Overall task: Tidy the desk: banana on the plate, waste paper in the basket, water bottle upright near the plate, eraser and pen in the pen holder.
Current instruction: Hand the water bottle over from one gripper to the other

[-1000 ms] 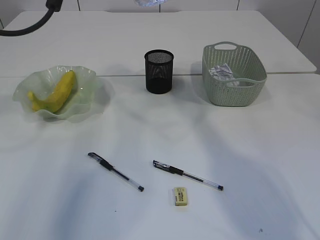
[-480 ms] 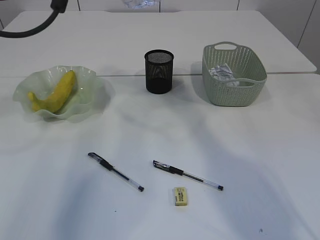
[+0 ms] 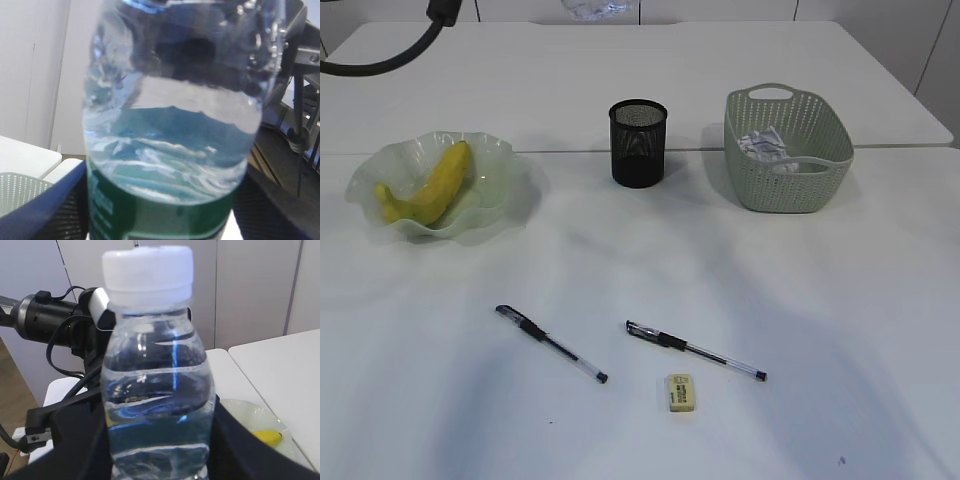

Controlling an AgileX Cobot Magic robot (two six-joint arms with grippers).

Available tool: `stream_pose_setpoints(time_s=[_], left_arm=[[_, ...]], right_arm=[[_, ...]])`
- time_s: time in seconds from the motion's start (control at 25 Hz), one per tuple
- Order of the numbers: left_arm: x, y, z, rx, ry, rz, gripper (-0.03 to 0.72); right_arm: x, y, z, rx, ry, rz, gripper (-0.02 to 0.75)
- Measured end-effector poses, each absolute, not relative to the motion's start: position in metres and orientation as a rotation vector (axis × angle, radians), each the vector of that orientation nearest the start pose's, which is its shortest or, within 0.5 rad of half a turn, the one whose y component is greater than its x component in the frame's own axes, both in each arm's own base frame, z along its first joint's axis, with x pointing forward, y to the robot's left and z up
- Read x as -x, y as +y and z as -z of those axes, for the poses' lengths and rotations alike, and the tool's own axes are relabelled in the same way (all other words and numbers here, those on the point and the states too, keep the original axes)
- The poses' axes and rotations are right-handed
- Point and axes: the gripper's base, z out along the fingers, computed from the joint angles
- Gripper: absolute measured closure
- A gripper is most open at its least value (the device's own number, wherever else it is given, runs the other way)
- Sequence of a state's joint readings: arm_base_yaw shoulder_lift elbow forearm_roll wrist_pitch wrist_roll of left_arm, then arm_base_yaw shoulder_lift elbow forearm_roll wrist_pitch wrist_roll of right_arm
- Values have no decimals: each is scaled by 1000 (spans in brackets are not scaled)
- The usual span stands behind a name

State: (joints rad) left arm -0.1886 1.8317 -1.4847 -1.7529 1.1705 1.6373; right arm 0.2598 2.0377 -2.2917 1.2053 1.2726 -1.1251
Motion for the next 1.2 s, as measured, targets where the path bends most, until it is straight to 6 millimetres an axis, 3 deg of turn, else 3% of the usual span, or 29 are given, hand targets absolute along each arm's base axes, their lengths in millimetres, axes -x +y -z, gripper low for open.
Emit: stream_pose_setpoints(time_s=[0.52, 0.88, 1.2], left_arm=[[-372, -163, -362, -878, 1365, 1238, 115], [-372, -163, -361, -887, 1373, 1228, 234], [-372, -163, -361, -896, 1376, 1223, 252]], right_arm=[[-386, 197, -442, 1265, 1442, -1009, 398], [-386, 197, -442, 1273, 1444, -1015, 398], [-385, 197, -442, 1275, 1444, -1016, 398]])
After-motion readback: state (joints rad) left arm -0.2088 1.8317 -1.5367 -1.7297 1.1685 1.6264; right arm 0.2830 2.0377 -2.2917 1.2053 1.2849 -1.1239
